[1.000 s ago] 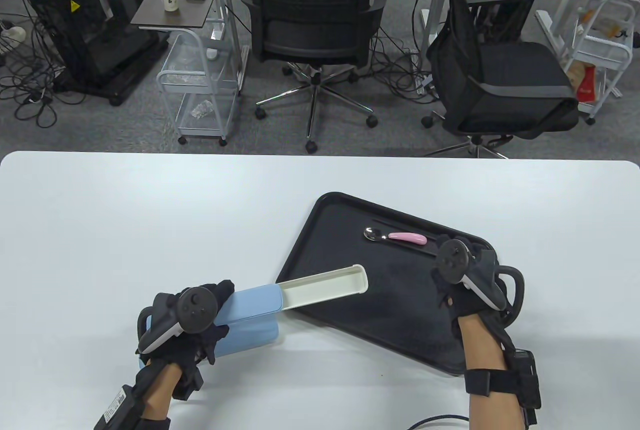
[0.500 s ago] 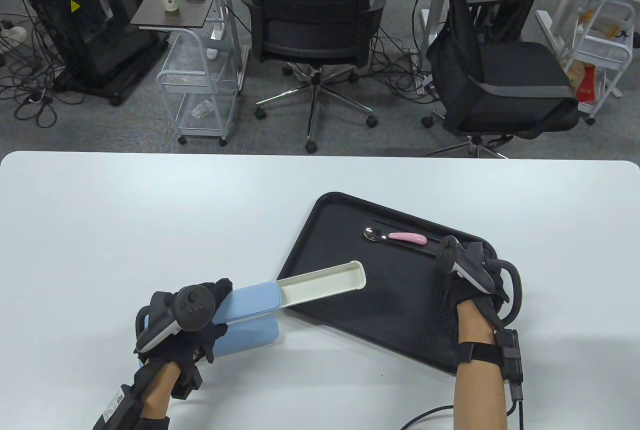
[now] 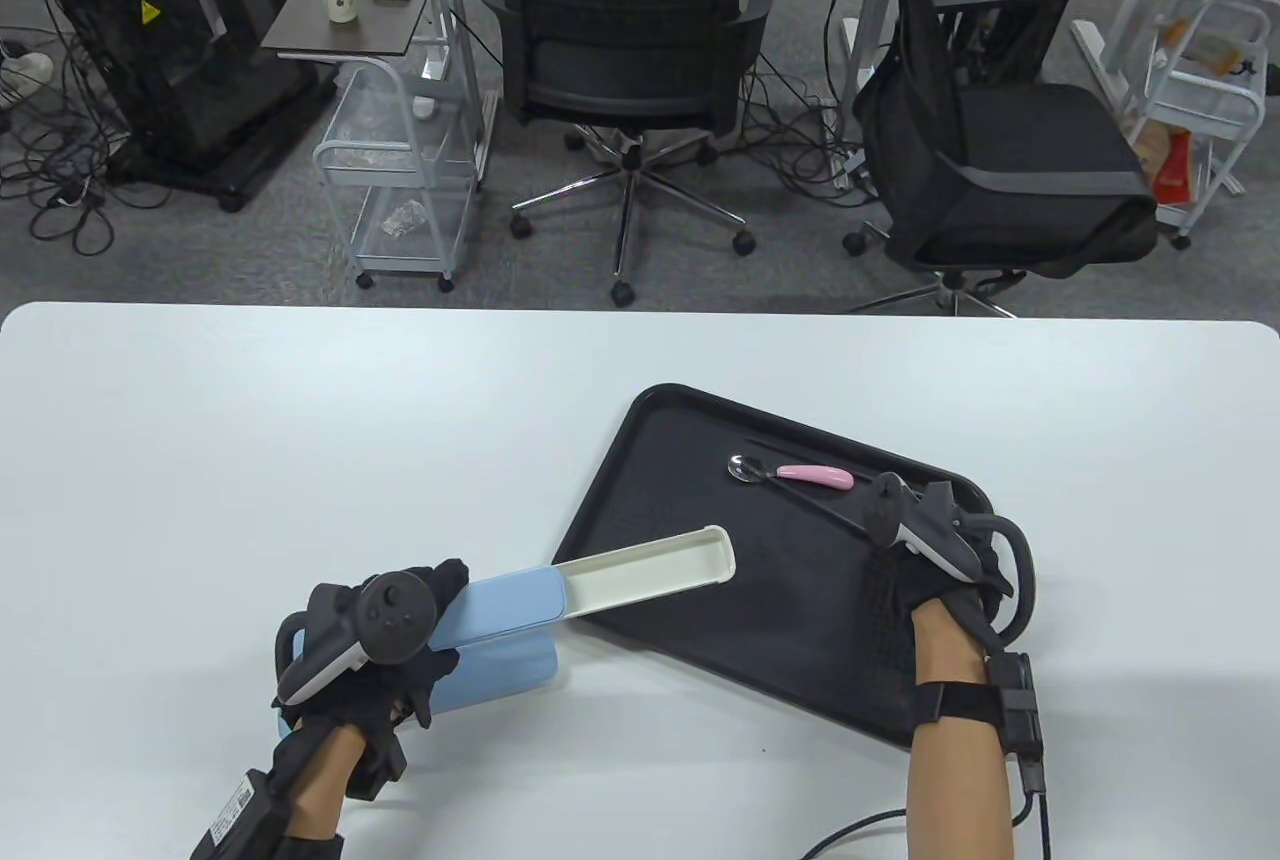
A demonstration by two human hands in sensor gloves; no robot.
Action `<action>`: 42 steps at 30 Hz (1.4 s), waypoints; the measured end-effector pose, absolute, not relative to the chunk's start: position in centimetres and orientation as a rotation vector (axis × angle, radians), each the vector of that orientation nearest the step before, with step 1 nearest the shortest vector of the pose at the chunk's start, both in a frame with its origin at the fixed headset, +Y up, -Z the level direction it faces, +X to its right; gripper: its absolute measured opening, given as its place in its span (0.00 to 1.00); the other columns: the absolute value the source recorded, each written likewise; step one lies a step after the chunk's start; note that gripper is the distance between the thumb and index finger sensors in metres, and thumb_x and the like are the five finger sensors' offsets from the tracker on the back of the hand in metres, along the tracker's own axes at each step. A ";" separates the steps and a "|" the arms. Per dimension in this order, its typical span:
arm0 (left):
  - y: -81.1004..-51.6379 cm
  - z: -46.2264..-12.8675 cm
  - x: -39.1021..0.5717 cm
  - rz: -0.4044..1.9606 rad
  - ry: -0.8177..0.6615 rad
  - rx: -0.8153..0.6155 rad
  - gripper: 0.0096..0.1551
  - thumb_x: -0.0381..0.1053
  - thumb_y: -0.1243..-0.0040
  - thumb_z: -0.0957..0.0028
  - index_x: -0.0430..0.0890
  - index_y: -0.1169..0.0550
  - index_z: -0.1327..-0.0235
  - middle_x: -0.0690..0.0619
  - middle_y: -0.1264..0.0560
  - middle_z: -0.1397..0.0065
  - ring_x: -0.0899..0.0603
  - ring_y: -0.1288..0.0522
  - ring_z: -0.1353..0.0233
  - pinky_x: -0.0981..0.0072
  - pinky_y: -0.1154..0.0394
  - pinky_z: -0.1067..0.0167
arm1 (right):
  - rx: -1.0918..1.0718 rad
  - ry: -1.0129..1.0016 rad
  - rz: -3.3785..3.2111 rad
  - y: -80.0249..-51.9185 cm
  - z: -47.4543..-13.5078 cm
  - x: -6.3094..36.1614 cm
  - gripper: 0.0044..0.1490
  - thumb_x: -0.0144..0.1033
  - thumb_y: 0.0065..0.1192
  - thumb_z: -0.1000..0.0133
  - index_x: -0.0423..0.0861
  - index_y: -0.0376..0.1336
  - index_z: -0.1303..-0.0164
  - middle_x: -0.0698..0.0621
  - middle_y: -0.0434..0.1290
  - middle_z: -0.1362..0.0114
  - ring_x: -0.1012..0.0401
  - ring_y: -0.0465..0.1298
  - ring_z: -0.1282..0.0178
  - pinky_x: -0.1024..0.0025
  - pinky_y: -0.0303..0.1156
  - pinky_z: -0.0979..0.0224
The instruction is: Slide to open lunch boxes and place utensils
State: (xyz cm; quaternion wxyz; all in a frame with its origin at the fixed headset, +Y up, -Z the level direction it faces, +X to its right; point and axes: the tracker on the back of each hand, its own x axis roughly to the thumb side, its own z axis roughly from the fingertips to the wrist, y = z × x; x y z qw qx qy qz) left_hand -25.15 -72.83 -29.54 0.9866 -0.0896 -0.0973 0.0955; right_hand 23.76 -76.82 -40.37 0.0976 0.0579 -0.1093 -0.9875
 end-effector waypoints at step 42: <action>-73.0 -28.9 -23.4 0.134 -0.264 -0.162 0.50 0.51 0.26 0.58 0.57 0.43 0.26 0.51 0.39 0.24 0.39 0.35 0.28 0.34 0.43 0.28 | -0.544 0.416 -2.983 -68.5 -27.7 11.8 0.24 0.39 0.69 0.47 0.65 0.66 0.41 0.51 0.66 0.30 0.48 0.65 0.23 0.42 0.57 0.21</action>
